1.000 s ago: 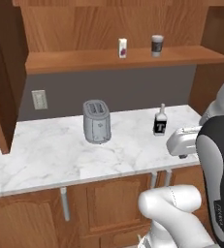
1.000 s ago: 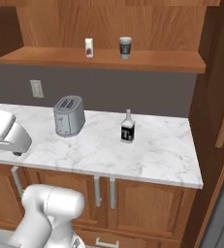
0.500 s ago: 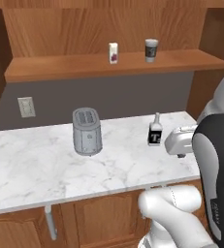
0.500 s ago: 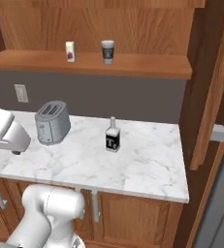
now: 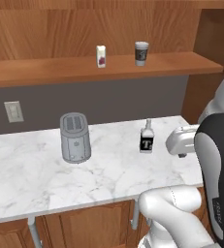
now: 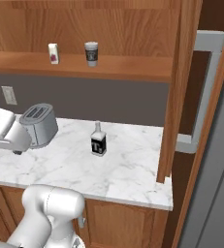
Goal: Sort all alcoholic drinks to one cabinet, and non-alcoholic drinks to the other.
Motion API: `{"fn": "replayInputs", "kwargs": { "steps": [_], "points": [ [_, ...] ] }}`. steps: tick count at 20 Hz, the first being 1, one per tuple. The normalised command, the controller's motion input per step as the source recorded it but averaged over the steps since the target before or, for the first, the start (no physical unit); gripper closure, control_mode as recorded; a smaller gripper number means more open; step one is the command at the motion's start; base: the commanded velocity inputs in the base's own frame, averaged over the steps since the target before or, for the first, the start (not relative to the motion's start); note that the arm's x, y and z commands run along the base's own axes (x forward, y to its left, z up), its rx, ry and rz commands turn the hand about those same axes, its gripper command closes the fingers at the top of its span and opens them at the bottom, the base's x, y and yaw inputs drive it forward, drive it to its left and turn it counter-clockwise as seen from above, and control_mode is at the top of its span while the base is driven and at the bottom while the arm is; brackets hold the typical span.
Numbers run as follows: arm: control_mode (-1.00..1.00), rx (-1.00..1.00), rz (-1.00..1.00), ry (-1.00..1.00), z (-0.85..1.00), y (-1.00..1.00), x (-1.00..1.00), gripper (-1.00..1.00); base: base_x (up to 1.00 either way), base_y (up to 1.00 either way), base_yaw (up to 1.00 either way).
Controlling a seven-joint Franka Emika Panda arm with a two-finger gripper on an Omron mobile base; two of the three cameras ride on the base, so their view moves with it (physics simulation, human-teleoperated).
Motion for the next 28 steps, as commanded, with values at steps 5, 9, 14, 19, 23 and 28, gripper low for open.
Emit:
{"fn": "replayInputs", "kwargs": {
  "steps": [5,9,14,19,23,28],
  "points": [
    [1.00,0.00,0.00,0.00,0.00,0.00,0.00,-1.00,0.28,-0.10,0.00],
    [-1.00,0.00,-0.02,-0.02,-0.04,-0.04,0.40,-1.00,0.00,0.00,0.00],
    [-1.00,0.00,-0.15,-0.12,-0.23,0.04,0.52,-1.00,0.00,0.00,0.00],
    [-1.00,0.00,-0.26,-0.20,-0.21,0.07,0.40,-1.00,0.00,0.00,0.00],
    [-1.00,0.00,-0.25,-0.21,-0.12,0.00,0.57,-1.00,0.00,0.00,0.00],
    [-1.00,-0.07,-0.27,-0.16,0.00,0.00,0.45,-1.00,0.00,0.00,0.00]
  ]
}}
